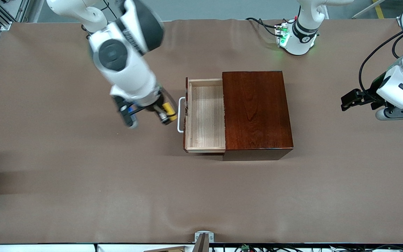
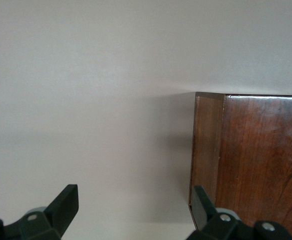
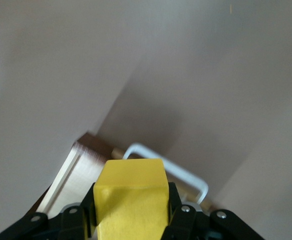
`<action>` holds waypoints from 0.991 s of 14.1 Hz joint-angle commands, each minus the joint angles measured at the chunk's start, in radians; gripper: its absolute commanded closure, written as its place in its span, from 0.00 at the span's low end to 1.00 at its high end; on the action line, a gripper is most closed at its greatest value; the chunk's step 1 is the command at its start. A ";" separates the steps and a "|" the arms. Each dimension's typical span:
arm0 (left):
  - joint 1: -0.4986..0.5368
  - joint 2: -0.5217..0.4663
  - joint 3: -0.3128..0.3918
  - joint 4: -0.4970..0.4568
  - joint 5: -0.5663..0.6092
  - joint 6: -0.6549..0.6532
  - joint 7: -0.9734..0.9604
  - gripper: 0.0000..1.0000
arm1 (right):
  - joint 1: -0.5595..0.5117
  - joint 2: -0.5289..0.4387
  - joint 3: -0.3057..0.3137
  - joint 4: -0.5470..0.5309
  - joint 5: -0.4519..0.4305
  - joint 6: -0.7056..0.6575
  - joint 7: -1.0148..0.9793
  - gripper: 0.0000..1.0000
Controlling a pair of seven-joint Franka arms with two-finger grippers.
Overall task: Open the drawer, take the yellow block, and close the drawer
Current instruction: 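Lift the yellow block out with the right gripper while the left gripper returns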
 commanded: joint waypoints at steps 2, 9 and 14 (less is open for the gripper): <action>-0.025 -0.005 -0.034 0.012 -0.014 0.004 -0.003 0.00 | -0.168 -0.028 0.018 -0.036 0.022 -0.079 -0.370 1.00; -0.045 -0.013 -0.321 0.032 -0.007 0.004 -0.023 0.00 | -0.330 -0.019 0.013 -0.164 -0.007 -0.020 -0.973 1.00; -0.055 0.013 -0.569 0.126 -0.020 -0.002 -0.007 0.00 | -0.394 -0.016 0.013 -0.290 -0.137 0.139 -1.260 1.00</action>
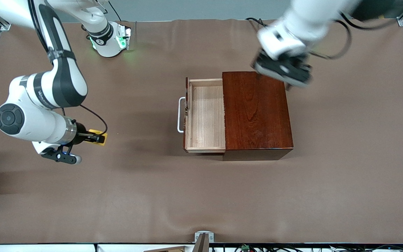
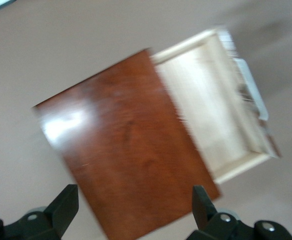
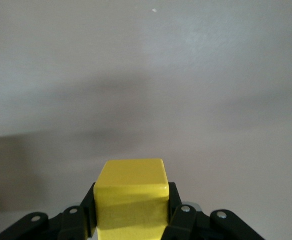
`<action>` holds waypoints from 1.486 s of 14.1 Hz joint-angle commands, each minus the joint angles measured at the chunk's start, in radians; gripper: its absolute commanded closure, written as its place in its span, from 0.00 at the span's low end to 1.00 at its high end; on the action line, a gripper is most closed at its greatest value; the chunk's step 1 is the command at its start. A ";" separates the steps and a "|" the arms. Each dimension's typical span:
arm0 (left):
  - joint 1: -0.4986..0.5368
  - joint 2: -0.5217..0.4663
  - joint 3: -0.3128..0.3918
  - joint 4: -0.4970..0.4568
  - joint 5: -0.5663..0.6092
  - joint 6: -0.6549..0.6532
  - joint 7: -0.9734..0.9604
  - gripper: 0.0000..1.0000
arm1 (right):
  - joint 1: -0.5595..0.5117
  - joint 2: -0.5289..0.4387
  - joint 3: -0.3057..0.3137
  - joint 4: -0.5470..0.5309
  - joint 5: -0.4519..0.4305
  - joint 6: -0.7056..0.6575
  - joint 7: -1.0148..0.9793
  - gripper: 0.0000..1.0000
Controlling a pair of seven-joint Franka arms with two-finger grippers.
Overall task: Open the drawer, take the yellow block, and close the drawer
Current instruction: 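Lift the yellow block out with the right gripper while the left gripper returns, then place the block with the right gripper while the left gripper reaches the drawer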
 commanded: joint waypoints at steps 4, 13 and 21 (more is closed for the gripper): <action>-0.059 0.230 -0.190 0.177 -0.007 0.018 0.237 0.00 | -0.069 -0.024 0.018 -0.221 -0.097 0.301 -0.098 1.00; -0.326 0.599 -0.091 0.280 0.155 0.403 0.540 0.00 | -0.137 0.116 0.020 -0.274 -0.097 0.556 -0.257 1.00; -0.547 0.745 0.204 0.280 0.154 0.595 0.713 0.00 | -0.143 0.176 0.020 -0.264 -0.089 0.602 -0.246 0.00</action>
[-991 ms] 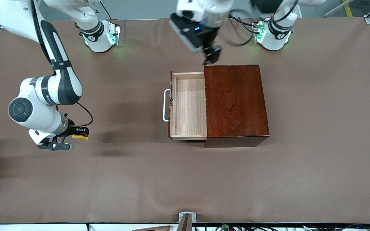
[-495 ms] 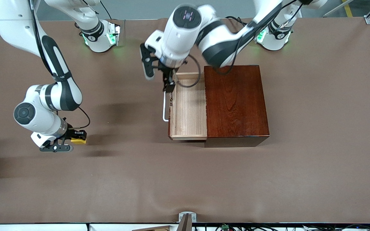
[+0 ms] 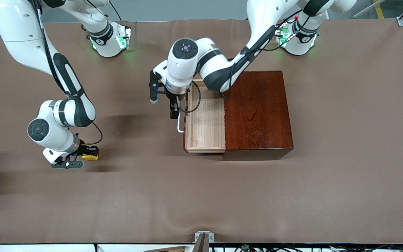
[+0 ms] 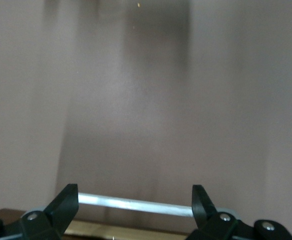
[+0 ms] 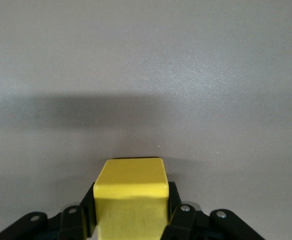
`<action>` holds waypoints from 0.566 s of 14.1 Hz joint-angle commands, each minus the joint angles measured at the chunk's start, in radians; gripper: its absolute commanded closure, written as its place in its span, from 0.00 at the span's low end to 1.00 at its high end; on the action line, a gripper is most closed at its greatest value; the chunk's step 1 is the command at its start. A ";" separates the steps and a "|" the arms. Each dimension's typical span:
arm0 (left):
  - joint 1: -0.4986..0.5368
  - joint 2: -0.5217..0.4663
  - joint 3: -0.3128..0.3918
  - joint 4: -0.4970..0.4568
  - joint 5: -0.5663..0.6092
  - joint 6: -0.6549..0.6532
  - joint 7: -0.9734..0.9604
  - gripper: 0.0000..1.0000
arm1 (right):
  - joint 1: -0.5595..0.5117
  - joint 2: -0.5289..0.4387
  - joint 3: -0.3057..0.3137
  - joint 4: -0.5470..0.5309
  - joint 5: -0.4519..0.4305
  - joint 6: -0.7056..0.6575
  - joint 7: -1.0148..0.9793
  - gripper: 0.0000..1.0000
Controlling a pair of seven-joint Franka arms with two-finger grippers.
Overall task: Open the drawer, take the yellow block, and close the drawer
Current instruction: 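Place the block with the right gripper while the left gripper reaches the drawer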
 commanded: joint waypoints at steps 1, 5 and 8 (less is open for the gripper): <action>-0.003 0.042 0.026 0.040 0.020 0.013 0.074 0.00 | -0.017 -0.011 0.019 0.003 -0.010 -0.014 0.000 0.00; 0.005 0.038 0.029 0.033 0.013 -0.024 0.091 0.00 | -0.016 -0.037 0.019 0.004 -0.011 -0.030 -0.009 0.00; 0.006 0.023 0.023 0.036 0.010 -0.079 0.091 0.00 | -0.006 -0.113 0.019 0.009 -0.011 -0.123 -0.009 0.00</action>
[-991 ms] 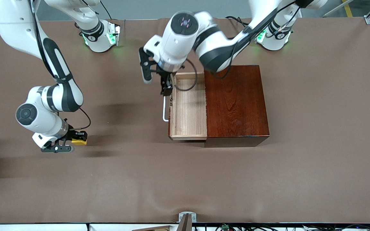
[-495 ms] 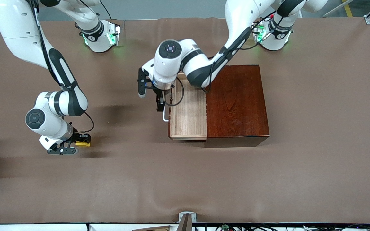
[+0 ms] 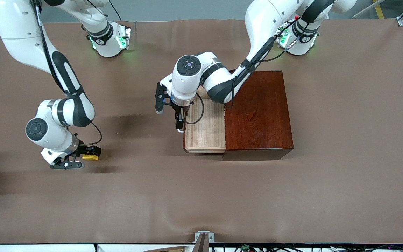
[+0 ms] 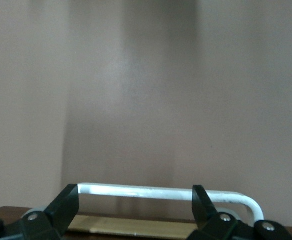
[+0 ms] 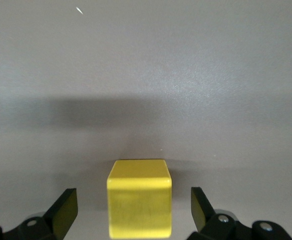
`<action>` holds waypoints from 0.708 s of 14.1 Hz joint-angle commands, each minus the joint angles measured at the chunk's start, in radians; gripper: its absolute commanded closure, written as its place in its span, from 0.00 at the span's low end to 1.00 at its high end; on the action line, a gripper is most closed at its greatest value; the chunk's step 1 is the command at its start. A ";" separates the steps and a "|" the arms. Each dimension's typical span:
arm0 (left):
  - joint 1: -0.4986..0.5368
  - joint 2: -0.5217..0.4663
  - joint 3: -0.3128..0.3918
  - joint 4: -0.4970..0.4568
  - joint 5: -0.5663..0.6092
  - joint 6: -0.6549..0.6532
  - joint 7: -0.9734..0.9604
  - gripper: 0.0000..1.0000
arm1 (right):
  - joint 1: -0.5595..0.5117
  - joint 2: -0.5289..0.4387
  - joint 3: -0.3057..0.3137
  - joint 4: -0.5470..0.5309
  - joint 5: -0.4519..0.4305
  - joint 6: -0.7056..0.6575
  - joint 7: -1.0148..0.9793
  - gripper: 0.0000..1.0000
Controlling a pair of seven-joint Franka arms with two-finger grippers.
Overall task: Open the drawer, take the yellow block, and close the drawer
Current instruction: 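Place the block with the right gripper while the left gripper reaches the drawer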
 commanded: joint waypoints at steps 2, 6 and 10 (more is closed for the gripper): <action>-0.003 -0.020 -0.004 0.018 0.011 -0.101 0.010 0.00 | -0.005 -0.151 0.015 0.004 -0.014 -0.210 -0.002 0.00; -0.011 -0.022 0.002 0.019 0.012 -0.166 0.006 0.00 | -0.004 -0.283 0.015 0.004 -0.014 -0.387 -0.005 0.00; -0.011 -0.028 0.009 0.021 0.022 -0.270 0.006 0.00 | -0.004 -0.418 0.018 0.017 -0.014 -0.554 -0.007 0.00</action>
